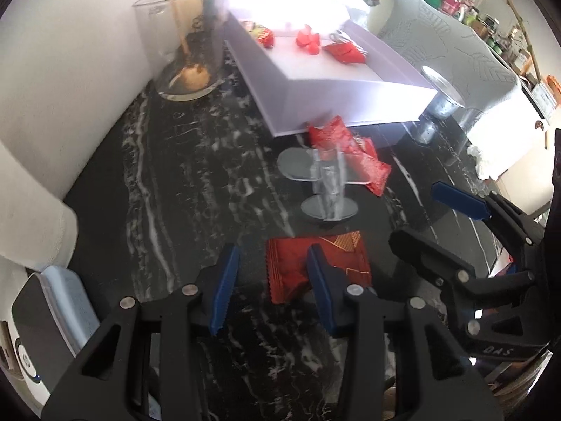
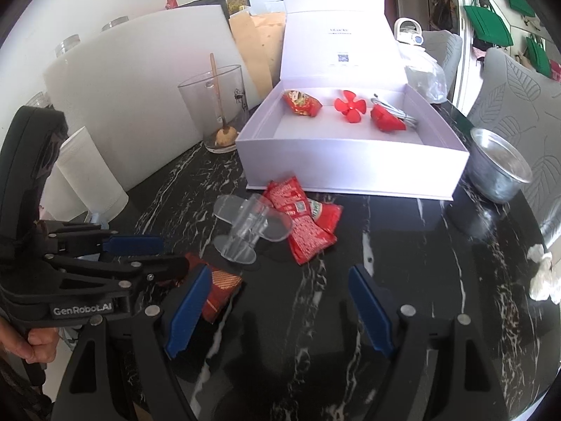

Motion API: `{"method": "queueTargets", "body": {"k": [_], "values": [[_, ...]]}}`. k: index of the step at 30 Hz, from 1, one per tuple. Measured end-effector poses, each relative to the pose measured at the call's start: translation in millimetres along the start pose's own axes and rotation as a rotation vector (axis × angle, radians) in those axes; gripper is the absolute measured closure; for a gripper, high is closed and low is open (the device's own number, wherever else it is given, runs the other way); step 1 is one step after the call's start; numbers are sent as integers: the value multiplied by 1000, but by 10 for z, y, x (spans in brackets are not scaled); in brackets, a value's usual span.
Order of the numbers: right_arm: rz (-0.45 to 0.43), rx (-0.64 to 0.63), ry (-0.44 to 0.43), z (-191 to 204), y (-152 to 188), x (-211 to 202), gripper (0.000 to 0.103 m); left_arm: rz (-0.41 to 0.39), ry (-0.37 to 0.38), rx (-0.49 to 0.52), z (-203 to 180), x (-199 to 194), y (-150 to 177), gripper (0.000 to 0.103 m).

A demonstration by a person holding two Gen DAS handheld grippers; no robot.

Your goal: Organize objects

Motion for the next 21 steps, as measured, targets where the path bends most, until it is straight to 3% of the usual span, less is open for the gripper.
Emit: {"method": "queueTargets", "body": {"k": [7,16,19,21], "values": [[-12,-56,1,211,-101,257,23,17,-76,-31,245,-35,101,63],[-20,-82,7,331,-211,469,23,18,-45,-102,390,-93,109,63],[-17,-115,34,360,-223,490,31,14,-65,-92,412,-102,95,63],[-16,-140,79,351,-216,503,43,16,-65,-92,418,-94,102,63]]}}
Point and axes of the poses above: each gripper's, at about its wrist camera, not at the fingertips, and x roughly the way its jaws point, z to its left, y to its underside, the point moved 8 cm from there along x, roughly the way its jaws point, and after that the axes turned 4 degrees about y, right-handed, at the moved point
